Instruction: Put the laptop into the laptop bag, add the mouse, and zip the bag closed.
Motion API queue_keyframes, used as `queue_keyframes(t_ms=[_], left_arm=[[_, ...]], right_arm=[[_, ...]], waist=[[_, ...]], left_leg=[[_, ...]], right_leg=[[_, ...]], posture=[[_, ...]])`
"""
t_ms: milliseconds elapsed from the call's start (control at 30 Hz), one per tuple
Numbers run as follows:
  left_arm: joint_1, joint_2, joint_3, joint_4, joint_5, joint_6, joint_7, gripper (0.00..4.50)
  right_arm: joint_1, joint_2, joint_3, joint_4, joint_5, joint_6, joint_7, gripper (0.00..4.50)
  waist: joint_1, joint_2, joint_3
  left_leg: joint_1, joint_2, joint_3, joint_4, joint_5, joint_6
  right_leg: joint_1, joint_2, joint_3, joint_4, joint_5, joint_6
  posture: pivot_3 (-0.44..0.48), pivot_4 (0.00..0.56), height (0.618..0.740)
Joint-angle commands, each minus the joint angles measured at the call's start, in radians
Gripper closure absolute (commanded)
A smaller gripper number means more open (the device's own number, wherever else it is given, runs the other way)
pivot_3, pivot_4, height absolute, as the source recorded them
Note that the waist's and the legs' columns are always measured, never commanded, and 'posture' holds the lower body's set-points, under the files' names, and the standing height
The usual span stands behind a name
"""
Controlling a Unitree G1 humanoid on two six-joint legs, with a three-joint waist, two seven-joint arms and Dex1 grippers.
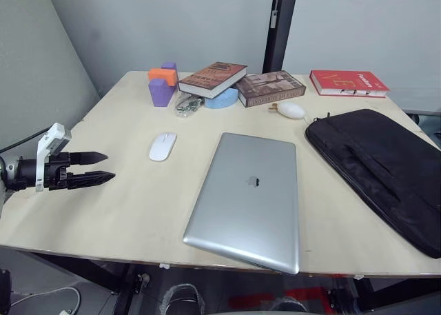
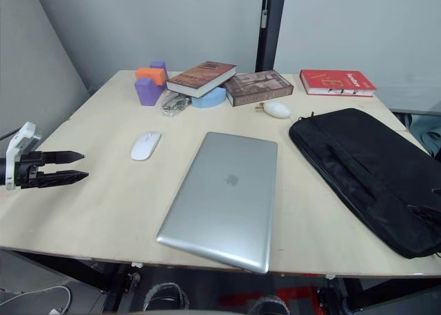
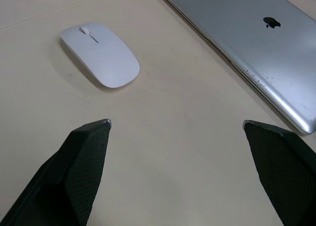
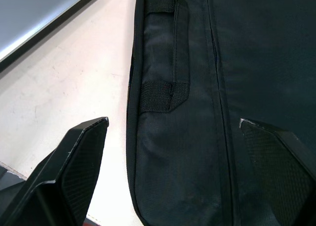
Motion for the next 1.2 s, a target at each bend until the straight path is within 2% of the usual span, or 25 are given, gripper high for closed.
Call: queue_keyframes(t_ms=[33,233,533,767,900,1033,1133,1200], left_arm=[[-0.020,-0.003,-0.002,0.018,0.009,-0.024,-0.019,0.00],[-0.063,-0.018,-0.042,0.107,0.054,-0.070,-0.044,0.00],[-0.158,-0.043,-0.110,0.156,0.029,-0.040,-0.070,0.00],[-0.263,-0.142,-0.199,0.080,-0.036,0.210,-0.070,0.00],[-0.260,-0.199,-0.216,-0.024,-0.054,0.310,-0.061,0.00],[-0.253,-0.216,-0.207,-0.061,-0.060,0.357,-0.044,0.00],[-0.302,-0.308,-0.219,-0.031,-0.078,0.501,0.043,0.00],[-0.319,-0.358,-0.234,-0.023,-0.083,0.583,0.070,0.00]], right_arm=[[-0.012,-0.002,-0.032,-0.021,0.016,0.005,-0.005,0.04],[-0.030,-0.011,-0.021,-0.023,0.013,0.015,-0.005,0.04],[-0.039,-0.008,-0.019,-0.047,0.019,0.031,-0.006,0.04],[-0.147,0.029,0.036,-0.186,0.138,0.129,-0.075,0.04],[-0.179,0.060,0.117,-0.327,0.198,0.181,-0.130,0.04],[-0.189,0.069,0.139,-0.370,0.223,0.207,-0.165,0.04],[-0.278,0.112,0.242,-0.433,0.321,0.286,-0.257,0.04],[-0.297,0.146,0.327,-0.453,0.320,0.294,-0.291,0.04]], waist=[[0.000,0.000,0.000],[0.001,0.000,0.000],[0.007,0.000,0.000],[0.009,0.000,0.000],[0.006,0.000,0.000],[0.007,0.000,0.000],[0.008,0.001,0.000],[0.013,0.001,0.000]], left_leg=[[0.000,0.000,0.000,0.000,0.000,0.000],[0.000,0.000,0.000,0.000,0.000,0.000],[0.001,0.000,0.000,0.000,0.000,0.000],[0.003,0.000,0.001,0.002,0.000,0.000],[0.005,0.000,0.002,0.002,0.000,0.000],[0.005,0.000,0.003,0.002,0.000,0.000],[0.005,0.000,0.003,0.003,0.000,0.000],[0.006,-0.001,0.002,0.004,0.001,0.001]], right_leg=[[0.000,0.000,0.000,0.000,0.000,0.000],[0.000,0.000,0.000,0.000,0.000,0.000],[0.000,0.000,0.000,0.001,0.000,0.000],[0.001,0.000,0.002,0.004,0.000,0.000],[0.002,0.000,0.003,0.006,0.000,0.000],[0.001,0.000,0.003,0.006,0.000,0.000],[0.002,0.000,0.004,0.006,0.000,0.000],[0.003,0.000,0.004,0.008,0.000,0.000]], posture=[[0.000,0.150,0.740],[0.000,0.150,0.740],[0.000,0.150,0.740],[0.000,0.150,0.740],[0.000,0.150,0.740],[0.000,0.150,0.740],[0.000,0.150,0.740],[0.000,0.150,0.740]])
